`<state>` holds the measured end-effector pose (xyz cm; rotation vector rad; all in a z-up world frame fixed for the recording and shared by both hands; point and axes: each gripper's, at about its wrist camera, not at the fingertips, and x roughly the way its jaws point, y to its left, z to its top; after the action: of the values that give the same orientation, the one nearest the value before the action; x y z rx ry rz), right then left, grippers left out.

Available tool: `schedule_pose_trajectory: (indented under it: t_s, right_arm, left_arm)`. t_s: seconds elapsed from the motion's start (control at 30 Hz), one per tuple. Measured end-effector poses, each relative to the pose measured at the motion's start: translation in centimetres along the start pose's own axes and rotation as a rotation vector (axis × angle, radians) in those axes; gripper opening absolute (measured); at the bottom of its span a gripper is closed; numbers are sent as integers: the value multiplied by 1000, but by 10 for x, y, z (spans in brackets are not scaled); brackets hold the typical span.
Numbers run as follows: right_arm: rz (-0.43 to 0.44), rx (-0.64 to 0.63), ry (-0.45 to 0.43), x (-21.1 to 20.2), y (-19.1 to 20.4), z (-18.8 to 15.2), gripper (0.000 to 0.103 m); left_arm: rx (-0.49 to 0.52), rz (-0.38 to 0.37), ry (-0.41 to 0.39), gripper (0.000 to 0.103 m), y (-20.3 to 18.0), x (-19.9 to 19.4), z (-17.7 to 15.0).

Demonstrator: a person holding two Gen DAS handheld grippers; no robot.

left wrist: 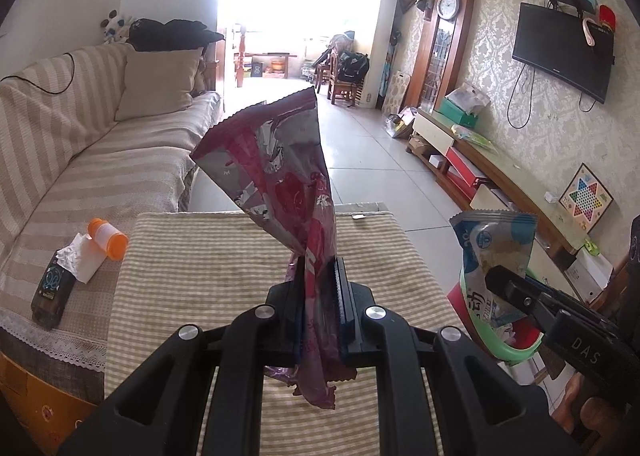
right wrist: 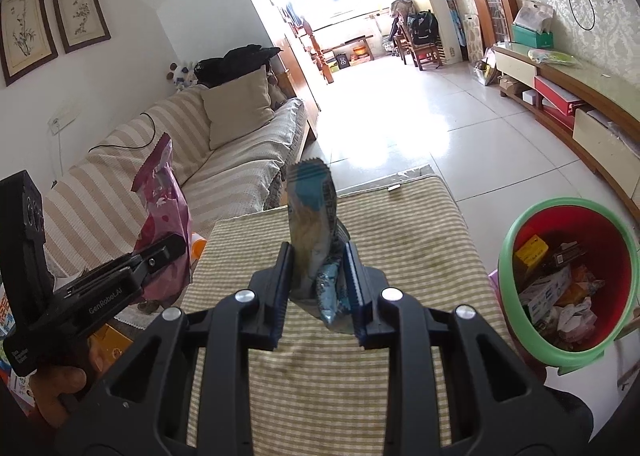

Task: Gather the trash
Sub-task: 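Lift and carry the pink bag and blue-white wrapper over the red bin with both tools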

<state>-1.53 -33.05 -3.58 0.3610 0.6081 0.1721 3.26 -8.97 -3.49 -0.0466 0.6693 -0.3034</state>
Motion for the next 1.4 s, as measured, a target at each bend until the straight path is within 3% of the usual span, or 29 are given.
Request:
schedule_pose_trajectory:
  t_s: [0.87,1.4]
  right_arm:
    - [-45,30,8,-2,-16,-7,27]
    - [-149,75,-79,-33,-62,8,26]
  left_arm:
    - [20,-2,48,10,-8,23,0]
    - [98,-95,50,10,-66,35,7]
